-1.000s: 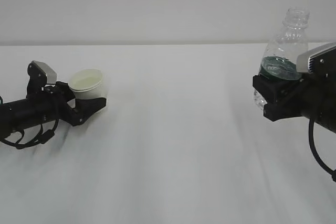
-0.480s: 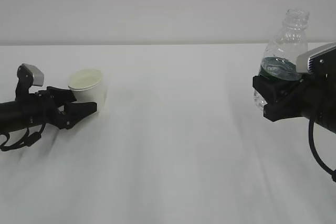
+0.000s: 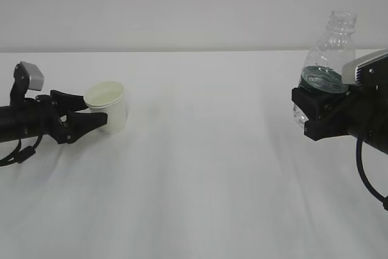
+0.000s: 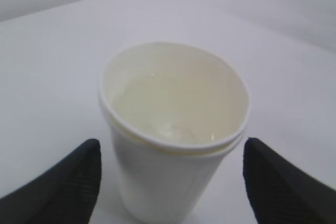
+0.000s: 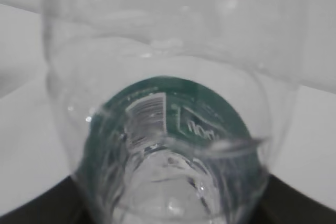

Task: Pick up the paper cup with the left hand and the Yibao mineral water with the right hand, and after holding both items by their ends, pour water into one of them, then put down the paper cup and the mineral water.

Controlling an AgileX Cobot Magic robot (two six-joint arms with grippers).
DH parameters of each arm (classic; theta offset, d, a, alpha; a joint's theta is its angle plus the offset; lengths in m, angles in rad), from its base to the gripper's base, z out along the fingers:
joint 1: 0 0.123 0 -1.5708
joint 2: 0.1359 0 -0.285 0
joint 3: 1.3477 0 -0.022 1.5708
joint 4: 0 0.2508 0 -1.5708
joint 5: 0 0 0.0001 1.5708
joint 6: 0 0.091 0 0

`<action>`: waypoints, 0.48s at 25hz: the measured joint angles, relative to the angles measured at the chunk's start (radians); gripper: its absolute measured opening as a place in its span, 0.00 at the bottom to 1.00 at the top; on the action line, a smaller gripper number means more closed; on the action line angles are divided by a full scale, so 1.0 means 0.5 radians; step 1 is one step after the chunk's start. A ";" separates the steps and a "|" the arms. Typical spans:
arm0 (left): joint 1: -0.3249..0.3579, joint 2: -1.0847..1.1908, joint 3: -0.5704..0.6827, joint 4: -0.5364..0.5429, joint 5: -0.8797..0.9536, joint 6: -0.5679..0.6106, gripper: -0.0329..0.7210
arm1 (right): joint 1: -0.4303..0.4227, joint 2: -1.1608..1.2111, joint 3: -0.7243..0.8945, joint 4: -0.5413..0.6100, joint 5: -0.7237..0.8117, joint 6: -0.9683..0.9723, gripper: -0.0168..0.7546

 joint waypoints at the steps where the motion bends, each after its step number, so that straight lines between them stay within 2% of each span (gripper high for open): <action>1: 0.018 -0.018 0.000 0.007 0.000 -0.009 0.85 | 0.000 0.000 0.000 0.000 0.000 0.000 0.54; 12: 0.174 -0.060 0.003 0.101 0.000 -0.047 0.83 | 0.000 0.017 0.000 0.000 0.004 -0.025 0.54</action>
